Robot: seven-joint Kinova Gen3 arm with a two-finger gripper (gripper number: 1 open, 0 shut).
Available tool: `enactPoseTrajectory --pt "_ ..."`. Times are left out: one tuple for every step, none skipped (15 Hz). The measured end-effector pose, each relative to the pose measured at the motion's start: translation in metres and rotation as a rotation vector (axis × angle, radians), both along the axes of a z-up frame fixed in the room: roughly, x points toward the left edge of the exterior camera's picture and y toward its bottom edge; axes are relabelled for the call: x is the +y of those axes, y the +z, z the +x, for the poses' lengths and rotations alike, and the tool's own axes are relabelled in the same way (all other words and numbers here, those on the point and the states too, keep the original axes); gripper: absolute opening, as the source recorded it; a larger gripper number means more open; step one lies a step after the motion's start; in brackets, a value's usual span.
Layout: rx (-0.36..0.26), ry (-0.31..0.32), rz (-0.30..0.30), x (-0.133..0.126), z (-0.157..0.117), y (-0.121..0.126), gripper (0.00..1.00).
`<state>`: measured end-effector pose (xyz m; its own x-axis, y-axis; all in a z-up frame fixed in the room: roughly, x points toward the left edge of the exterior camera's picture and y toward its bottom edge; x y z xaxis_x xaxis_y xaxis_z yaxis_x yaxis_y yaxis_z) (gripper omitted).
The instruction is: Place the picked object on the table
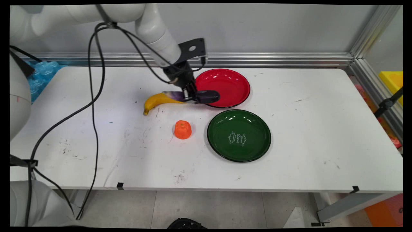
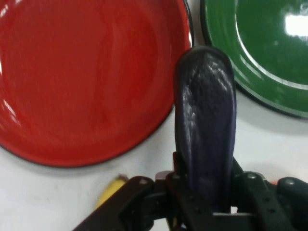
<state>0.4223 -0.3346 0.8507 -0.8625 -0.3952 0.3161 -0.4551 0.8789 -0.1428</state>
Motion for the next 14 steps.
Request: enactPoseTrajectory --pt "-0.003 0.003 0.004 0.006 0.005 -0.003 0.00" --pt "-0.005 0.007 0.007 0.010 0.008 -0.005 0.00" --pt "-0.005 0.012 0.010 0.014 0.012 -0.008 0.00" --pt "-0.005 0.016 0.011 0.017 0.015 -0.011 0.00" --pt "-0.004 0.021 0.011 0.020 0.018 -0.014 0.00" --pt "-0.003 0.024 0.010 0.021 0.019 -0.017 0.00" --pt "-0.002 0.027 0.010 0.022 0.021 -0.020 0.00" --pt "0.001 0.031 0.008 0.023 0.023 -0.024 0.00" --pt "0.004 0.035 0.005 0.024 0.024 -0.028 0.00" --pt "0.006 0.039 0.003 0.024 0.025 -0.032 0.00" --pt "0.009 0.043 0.001 0.024 0.025 -0.036 0.00" --pt "0.010 0.047 -0.001 0.024 0.027 -0.040 0.00" --pt "0.011 0.051 -0.003 0.023 0.028 -0.043 0.00" --pt "0.013 0.050 -0.006 0.023 0.028 -0.047 0.00"
